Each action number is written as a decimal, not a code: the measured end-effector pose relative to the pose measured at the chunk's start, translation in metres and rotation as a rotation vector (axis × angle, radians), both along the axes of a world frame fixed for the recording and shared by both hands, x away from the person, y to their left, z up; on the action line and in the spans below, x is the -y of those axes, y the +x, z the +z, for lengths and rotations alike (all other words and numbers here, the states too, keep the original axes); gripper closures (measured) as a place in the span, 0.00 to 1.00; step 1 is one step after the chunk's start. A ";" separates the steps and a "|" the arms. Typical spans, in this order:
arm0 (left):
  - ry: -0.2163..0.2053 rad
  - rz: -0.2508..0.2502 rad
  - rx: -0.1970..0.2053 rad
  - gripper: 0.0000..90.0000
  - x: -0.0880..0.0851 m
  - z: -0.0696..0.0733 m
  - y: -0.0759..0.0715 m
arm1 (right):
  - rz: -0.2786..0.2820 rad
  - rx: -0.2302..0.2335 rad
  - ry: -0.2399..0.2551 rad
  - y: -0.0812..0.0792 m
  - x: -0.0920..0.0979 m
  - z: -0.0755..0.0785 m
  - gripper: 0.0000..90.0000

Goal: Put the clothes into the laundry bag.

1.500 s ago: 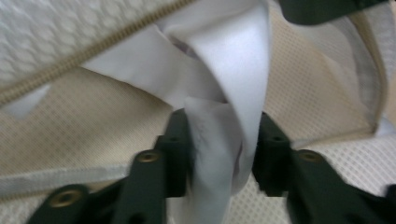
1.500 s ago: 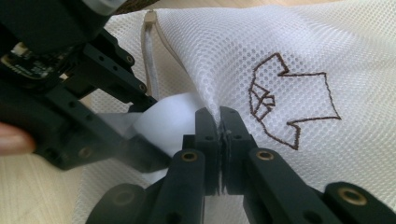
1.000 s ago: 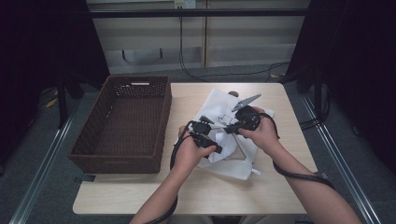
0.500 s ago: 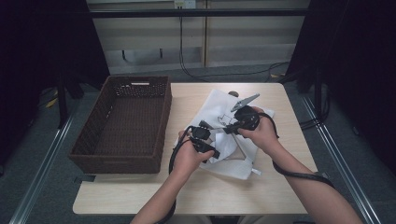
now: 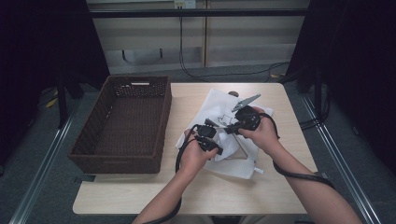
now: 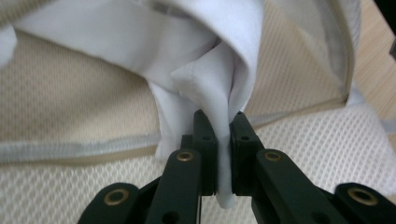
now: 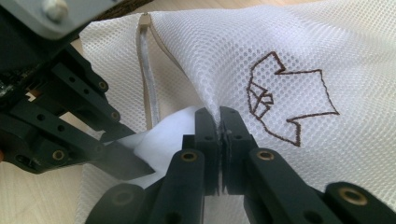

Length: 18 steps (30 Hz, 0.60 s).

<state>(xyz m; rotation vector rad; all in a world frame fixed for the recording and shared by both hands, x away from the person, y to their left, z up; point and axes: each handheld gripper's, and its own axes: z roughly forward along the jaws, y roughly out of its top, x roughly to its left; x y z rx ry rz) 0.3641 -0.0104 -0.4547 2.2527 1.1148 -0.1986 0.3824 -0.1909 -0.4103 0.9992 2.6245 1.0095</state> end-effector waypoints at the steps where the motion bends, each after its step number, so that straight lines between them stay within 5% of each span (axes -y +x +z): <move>1: -0.002 0.000 0.006 0.94 0.000 0.000 0.001 | -0.002 0.000 0.002 0.000 0.000 0.000 0.98; 10: 0.000 0.013 0.026 0.95 0.005 -0.001 0.005 | 0.000 0.005 -0.002 -0.001 -0.002 0.000 0.98; 12: -0.027 0.069 0.024 0.95 0.009 -0.001 0.003 | 0.000 0.003 0.000 -0.002 -0.002 0.001 0.98; 15: -0.004 0.027 0.040 0.95 0.006 0.000 0.006 | -0.005 0.001 0.000 -0.002 -0.003 0.002 0.98; 18: -0.023 0.060 0.050 0.95 0.008 -0.002 0.007 | 0.004 0.003 0.002 -0.003 -0.003 0.002 0.98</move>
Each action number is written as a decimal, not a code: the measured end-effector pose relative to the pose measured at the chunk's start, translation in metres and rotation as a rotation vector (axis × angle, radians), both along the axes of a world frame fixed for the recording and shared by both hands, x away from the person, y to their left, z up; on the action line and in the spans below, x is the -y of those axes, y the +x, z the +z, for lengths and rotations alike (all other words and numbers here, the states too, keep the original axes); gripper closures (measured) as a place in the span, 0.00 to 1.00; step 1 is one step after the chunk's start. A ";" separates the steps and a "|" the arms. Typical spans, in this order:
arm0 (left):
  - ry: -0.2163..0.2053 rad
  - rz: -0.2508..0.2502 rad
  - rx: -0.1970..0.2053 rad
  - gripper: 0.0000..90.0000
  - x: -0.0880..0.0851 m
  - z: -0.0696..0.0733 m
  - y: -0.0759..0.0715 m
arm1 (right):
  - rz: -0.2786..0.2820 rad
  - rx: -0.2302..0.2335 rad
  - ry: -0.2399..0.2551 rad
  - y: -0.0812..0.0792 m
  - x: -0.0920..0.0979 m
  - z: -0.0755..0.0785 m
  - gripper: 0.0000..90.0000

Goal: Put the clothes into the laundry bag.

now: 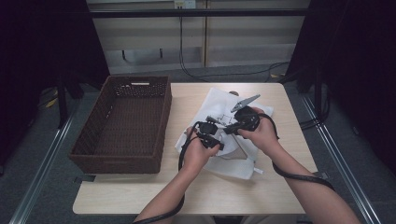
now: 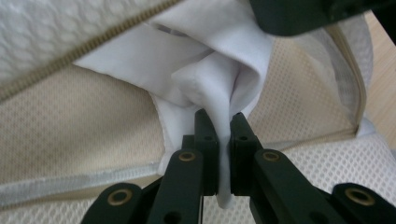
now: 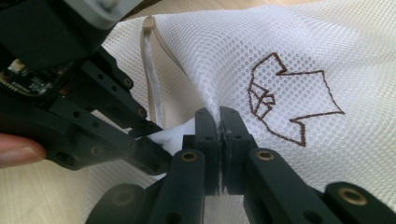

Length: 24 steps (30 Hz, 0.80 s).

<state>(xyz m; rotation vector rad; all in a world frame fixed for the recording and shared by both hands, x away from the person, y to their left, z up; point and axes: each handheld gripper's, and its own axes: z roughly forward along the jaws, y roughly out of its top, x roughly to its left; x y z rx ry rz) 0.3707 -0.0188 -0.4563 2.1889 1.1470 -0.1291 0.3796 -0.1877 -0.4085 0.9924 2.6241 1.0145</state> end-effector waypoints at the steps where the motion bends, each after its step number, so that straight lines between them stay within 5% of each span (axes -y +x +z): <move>1: 0.014 -0.024 -0.002 0.95 -0.002 0.000 0.002 | 0.001 0.002 0.000 0.000 0.000 0.000 0.98; 24: 0.010 0.020 0.028 0.95 0.002 -0.001 0.008 | 0.000 -0.005 0.002 0.000 0.001 0.000 0.98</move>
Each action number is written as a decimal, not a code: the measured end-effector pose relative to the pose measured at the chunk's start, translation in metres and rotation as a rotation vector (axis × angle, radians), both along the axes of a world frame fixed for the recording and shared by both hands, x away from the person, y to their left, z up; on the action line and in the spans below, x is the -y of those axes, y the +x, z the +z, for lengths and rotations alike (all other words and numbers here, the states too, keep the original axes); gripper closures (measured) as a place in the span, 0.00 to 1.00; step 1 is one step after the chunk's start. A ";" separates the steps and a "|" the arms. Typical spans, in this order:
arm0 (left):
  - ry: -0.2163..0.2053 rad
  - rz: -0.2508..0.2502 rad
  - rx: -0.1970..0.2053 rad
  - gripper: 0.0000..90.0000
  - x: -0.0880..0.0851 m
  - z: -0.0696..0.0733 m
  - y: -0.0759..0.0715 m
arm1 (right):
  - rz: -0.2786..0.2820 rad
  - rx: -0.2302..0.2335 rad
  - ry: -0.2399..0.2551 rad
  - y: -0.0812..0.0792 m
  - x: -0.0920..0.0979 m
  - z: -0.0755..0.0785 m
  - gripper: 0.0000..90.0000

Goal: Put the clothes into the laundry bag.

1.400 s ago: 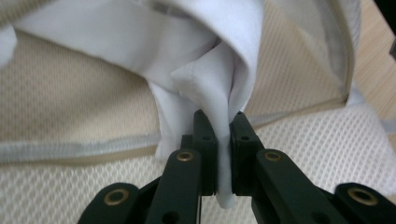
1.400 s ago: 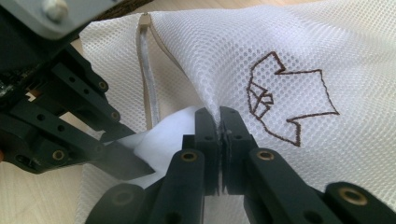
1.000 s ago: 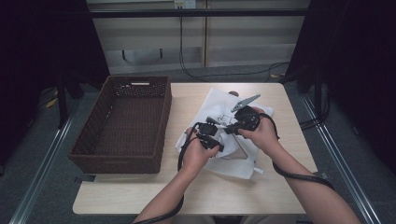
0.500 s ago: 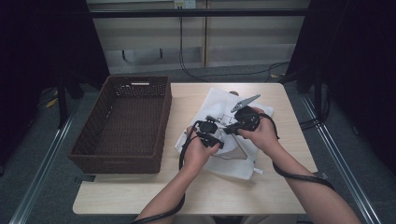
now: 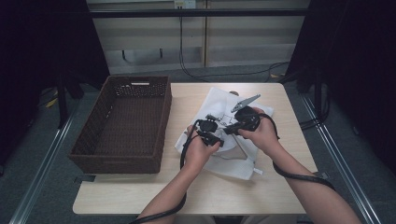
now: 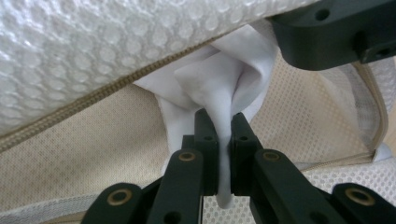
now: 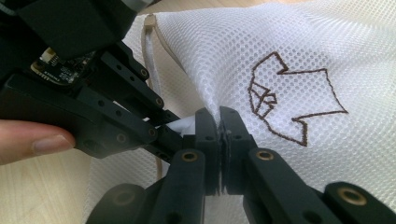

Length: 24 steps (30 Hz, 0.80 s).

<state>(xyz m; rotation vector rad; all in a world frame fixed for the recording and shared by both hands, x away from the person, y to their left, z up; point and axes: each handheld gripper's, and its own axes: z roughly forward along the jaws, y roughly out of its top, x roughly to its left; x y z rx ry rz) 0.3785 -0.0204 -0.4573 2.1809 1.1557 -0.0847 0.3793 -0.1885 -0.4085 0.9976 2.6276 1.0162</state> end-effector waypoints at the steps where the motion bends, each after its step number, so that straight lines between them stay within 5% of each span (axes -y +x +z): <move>1: -0.009 0.017 -0.001 0.95 0.001 0.000 0.000 | 0.001 0.001 -0.001 0.000 0.000 0.000 0.98; 24: 0.014 0.020 0.006 0.94 0.003 0.001 0.005 | 0.005 -0.002 0.010 0.001 0.003 0.000 0.98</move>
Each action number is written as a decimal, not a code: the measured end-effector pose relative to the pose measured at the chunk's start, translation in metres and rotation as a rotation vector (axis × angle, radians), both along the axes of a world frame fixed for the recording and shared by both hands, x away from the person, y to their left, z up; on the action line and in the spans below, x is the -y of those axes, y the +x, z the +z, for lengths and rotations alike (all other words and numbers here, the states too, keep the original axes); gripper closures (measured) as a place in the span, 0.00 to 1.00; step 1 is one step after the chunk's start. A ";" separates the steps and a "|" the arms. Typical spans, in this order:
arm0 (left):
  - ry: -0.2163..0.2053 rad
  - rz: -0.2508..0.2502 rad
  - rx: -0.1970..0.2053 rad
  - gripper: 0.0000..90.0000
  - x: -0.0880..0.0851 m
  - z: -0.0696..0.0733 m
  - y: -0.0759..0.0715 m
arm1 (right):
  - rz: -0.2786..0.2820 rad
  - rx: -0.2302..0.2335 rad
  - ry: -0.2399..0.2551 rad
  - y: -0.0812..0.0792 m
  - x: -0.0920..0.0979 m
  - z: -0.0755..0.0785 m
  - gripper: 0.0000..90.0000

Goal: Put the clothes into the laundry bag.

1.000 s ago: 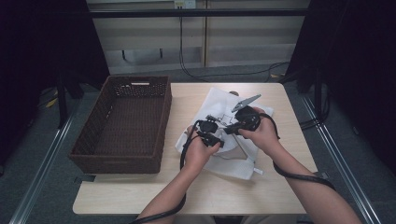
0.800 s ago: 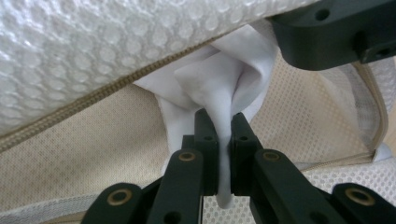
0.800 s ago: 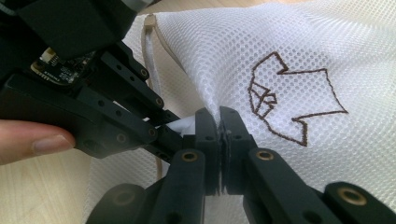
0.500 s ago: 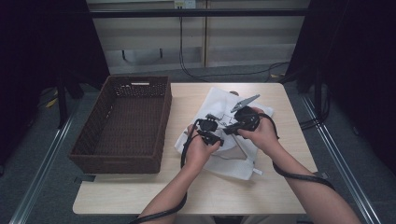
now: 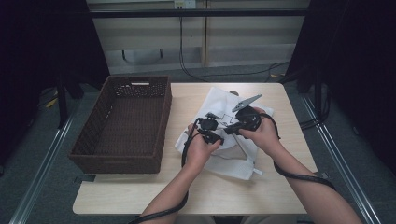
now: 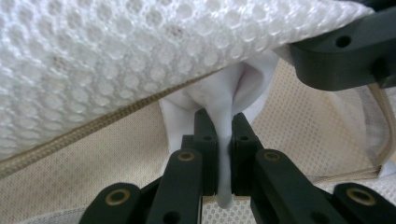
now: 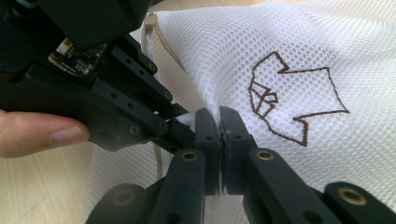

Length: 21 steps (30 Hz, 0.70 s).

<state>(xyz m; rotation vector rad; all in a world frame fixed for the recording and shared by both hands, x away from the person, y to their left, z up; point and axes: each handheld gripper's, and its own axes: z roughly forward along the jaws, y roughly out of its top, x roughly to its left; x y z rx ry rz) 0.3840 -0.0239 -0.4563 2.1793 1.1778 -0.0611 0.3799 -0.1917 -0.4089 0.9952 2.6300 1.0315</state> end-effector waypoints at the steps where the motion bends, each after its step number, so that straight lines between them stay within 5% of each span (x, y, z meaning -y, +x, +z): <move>1: 0.005 -0.005 0.001 0.94 0.000 0.000 0.000 | -0.002 0.000 -0.002 0.000 0.000 0.000 0.98; 21: 0.002 0.012 0.003 0.94 0.002 0.000 0.002 | -0.004 -0.001 -0.004 0.000 0.003 0.003 0.98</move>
